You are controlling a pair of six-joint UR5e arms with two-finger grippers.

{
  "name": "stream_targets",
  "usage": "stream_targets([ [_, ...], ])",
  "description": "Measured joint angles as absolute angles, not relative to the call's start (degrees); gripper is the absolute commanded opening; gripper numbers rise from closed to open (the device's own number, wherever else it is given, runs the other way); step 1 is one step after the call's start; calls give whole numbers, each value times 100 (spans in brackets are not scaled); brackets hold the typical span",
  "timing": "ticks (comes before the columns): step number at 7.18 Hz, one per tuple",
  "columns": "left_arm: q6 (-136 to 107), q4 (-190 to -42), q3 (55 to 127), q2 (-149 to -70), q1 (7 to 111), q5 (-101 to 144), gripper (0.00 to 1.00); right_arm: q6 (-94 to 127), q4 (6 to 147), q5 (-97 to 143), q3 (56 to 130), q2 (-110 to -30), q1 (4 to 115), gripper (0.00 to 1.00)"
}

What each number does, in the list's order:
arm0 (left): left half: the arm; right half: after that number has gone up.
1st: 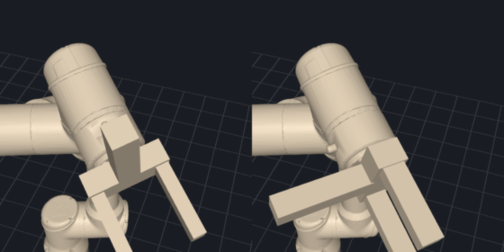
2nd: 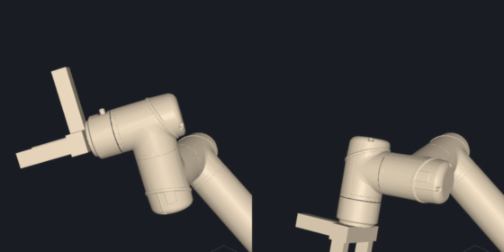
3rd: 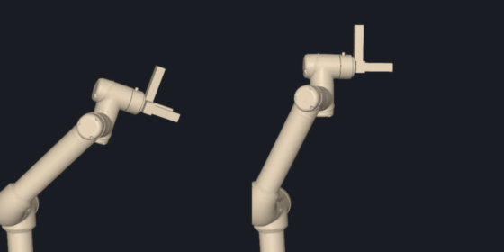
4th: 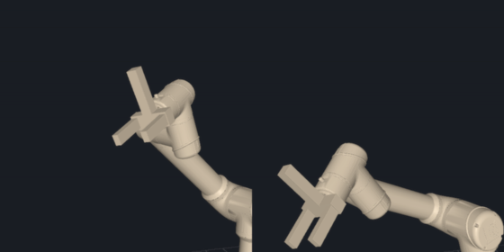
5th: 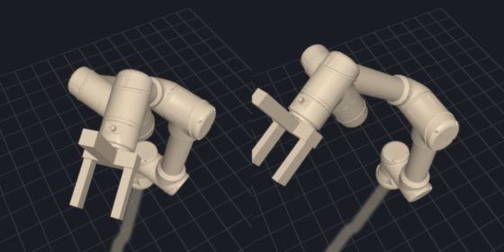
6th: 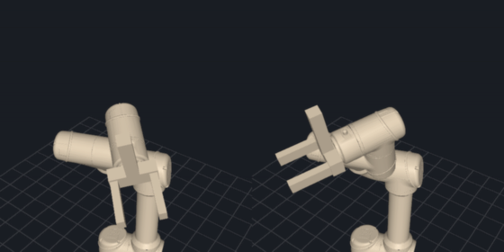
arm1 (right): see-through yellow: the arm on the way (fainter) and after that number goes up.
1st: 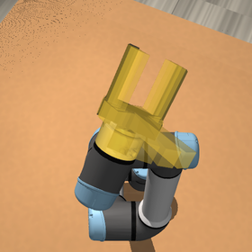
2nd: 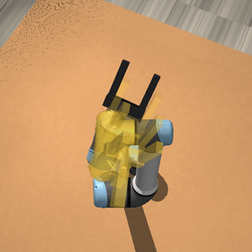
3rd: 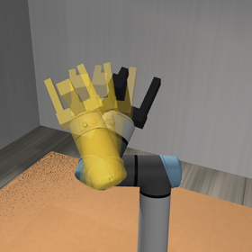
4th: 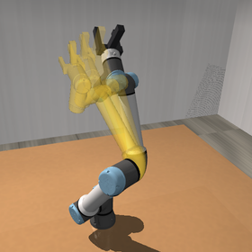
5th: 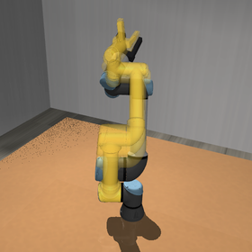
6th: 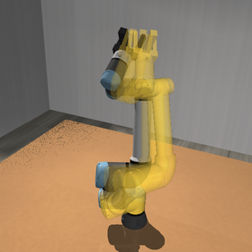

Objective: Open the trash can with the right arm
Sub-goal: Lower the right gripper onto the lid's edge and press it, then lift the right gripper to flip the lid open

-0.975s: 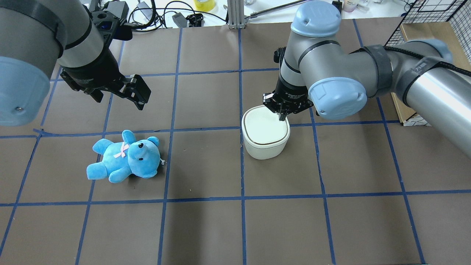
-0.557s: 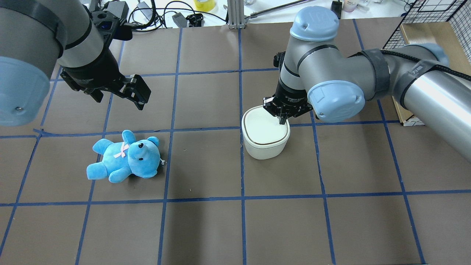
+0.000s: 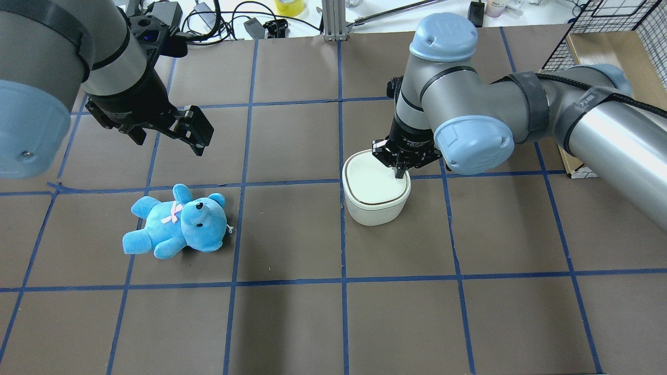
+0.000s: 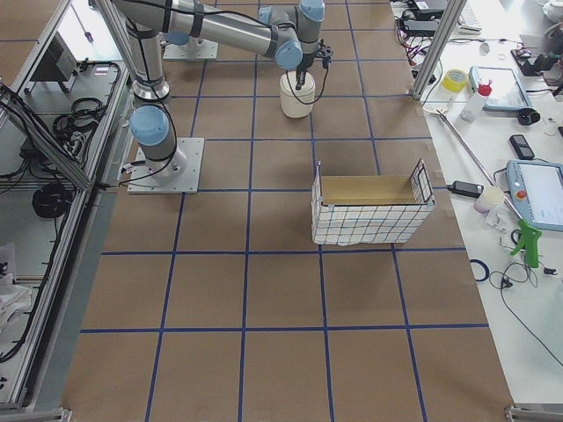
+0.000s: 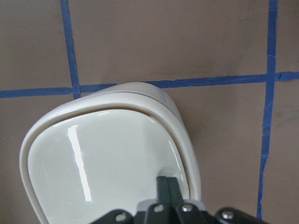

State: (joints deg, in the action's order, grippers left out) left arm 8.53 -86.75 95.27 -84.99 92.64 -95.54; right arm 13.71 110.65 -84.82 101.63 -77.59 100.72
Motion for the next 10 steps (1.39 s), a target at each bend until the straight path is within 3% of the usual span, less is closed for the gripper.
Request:
stream_targets([
  [5,853,-8675,9527,-8499,9264,-9554,100,1434,11056,-8499,10103,-7738,10071,3],
  [6,853,-8675,9527,-8499,9264,-9554,100,1457,11027,-8512,10047,-7786,10067,15],
  [7,853,-8675,9527,-8499,9264,-9554,100,1494,10987,-8512,9953,-7840,10065,36],
  [9,853,-8675,9527,-8499,9264,-9554,100,1557,10733,-8525,9605,-7962,10061,100],
  [10,853,-8675,9527,-8499,9264,-9554,100,1541,10613,-8564,9432,-8050,10025,100],
])
